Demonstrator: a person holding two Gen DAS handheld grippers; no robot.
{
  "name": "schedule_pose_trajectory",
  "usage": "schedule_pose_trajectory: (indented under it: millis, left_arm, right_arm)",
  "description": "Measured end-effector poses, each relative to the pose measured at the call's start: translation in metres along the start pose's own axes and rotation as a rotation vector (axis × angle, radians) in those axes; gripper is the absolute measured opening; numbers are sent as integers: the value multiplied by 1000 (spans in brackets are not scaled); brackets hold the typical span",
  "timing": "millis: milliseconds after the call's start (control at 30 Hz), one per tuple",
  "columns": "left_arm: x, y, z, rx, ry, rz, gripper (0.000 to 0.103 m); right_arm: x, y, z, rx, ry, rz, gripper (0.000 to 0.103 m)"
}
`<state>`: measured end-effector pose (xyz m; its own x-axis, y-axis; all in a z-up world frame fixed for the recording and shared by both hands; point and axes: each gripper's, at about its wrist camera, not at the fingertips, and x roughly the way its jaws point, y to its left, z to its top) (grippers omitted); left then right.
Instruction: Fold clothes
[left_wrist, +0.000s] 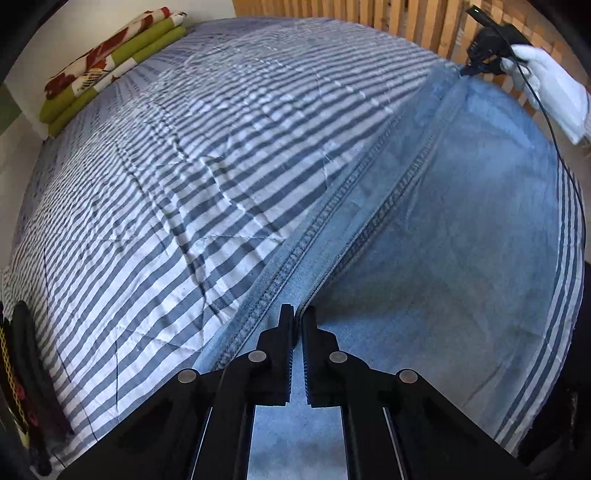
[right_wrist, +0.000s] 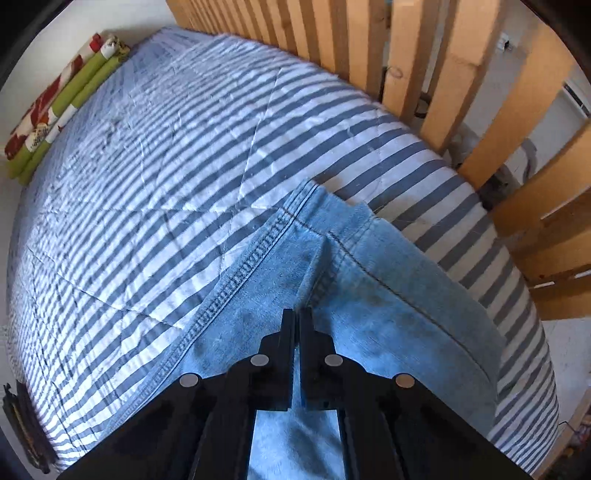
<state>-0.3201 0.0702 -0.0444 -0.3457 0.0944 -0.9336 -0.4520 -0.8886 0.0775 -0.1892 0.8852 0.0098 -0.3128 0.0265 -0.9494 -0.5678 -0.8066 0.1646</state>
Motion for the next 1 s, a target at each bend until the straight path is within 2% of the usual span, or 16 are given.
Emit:
schedule_pose_trajectory:
  millis: [133,167,233,300,400,433,500,567,633,667,700,767,833,900,933,1000]
  left_arm:
    - [-14,20,1,-57,-44,-63,4]
    - [-9,27,2,-76,-36,-72,4]
    - [14,41,9,-126,38,-90,4]
    - [33,47,11,-145,77,-59,3]
    - [43,50,13,-160,85,-46,3]
    - [43,49,12,-148,80,-41,3]
    - [41,48,9,-139,72,-34,3]
    - [37,48,8,-142,69,-31,3]
    - [34,47,6,-139,61,-22,3]
    - [33,48,5,-148,58,-22,3]
    - [32,48,5,-154,55,-21,3]
    - [32,46,4,-156,54,-10,3]
    - [34,43,6,-149,52,11,3]
    - [32,38,3,-160,57,25,3]
    - [32,37,2,-180,63,22,5]
    - [33,38,2,-217,81,19,8]
  right_arm:
    - [-42,6,-2,-17,-111,3,1]
    - [-41,14,5,-20,-120,2,1]
    - [-23,27,21,-20,-93,-22,2]
    - [4,37,29,-6,-70,-31,2]
    - [20,62,37,-107,-165,-105,0]
    - [22,65,38,-136,-173,-102,0]
    - [21,58,46,-166,-110,40,1]
    - [-4,32,45,-164,-113,104,4]
    - [-38,-2,28,-186,-151,77,15]
    - [-51,-24,16,-188,-156,65,26]
    - [-62,-45,2,-178,-165,50,32]
    - [-77,-98,-35,-134,-174,31,32]
    - [-80,-146,-69,-51,-160,54,33]
    - [-72,-191,-99,81,-110,159,33]
    - [-63,-211,-113,157,-79,247,33]
    - [-50,-230,-122,239,-53,377,34]
